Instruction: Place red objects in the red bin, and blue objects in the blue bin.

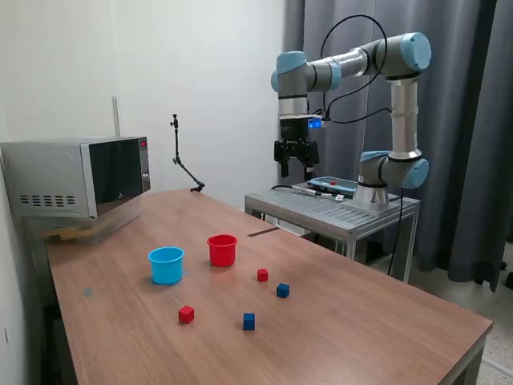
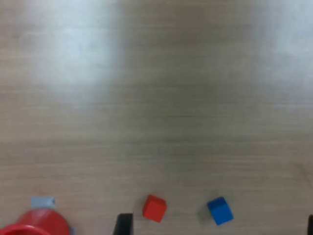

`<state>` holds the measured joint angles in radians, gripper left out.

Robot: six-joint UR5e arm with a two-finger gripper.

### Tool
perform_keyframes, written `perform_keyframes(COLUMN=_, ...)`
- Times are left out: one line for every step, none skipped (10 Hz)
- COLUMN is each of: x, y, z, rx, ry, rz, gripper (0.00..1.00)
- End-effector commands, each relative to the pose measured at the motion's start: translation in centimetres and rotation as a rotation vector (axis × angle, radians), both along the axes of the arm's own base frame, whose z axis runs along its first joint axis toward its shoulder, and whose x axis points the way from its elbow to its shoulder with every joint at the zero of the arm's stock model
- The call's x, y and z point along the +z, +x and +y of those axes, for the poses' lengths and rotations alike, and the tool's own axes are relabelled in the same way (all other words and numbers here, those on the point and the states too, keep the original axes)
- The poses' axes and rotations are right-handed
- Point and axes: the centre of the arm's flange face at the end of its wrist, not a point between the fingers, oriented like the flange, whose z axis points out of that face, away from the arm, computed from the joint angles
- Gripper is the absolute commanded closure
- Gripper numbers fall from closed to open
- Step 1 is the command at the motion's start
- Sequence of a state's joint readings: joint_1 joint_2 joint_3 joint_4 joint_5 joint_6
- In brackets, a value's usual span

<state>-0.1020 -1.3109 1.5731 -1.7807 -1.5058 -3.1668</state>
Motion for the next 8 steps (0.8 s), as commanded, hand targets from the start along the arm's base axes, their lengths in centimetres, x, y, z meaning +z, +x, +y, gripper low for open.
perform_keyframes(x=-2.7, y=-1.1, z=-0.9, rx=0.017, ry=-0.002, rz=-0.009, gripper=0.0)
perform_keyframes(x=-4.3, y=-1.3, z=-1.8, rx=0.034, ry=-0.004, rz=-0.033, gripper=0.0)
perform_keyframes(x=-5.8, y=-1.9, z=-2.5, rx=0.044, ry=-0.004, rz=-0.033, gripper=0.0)
perform_keyframes(x=-6.3, y=-2.2, z=-2.9, rx=0.052, ry=-0.003, rz=-0.029, gripper=0.0)
perform_keyframes(x=-6.9, y=-2.5, z=-3.1, rx=0.055, ry=-0.003, rz=-0.026, gripper=0.0)
perform_keyframes(x=-7.0, y=-2.6, z=-3.1, rx=0.057, ry=-0.006, rz=-0.019, gripper=0.0)
perform_keyframes(x=-7.7, y=-2.9, z=-3.4, rx=0.06, ry=-0.024, rz=-0.024, gripper=0.0)
perform_keyframes(x=-8.3, y=-3.1, z=-3.5, rx=0.074, ry=-0.036, rz=-0.026, gripper=0.0)
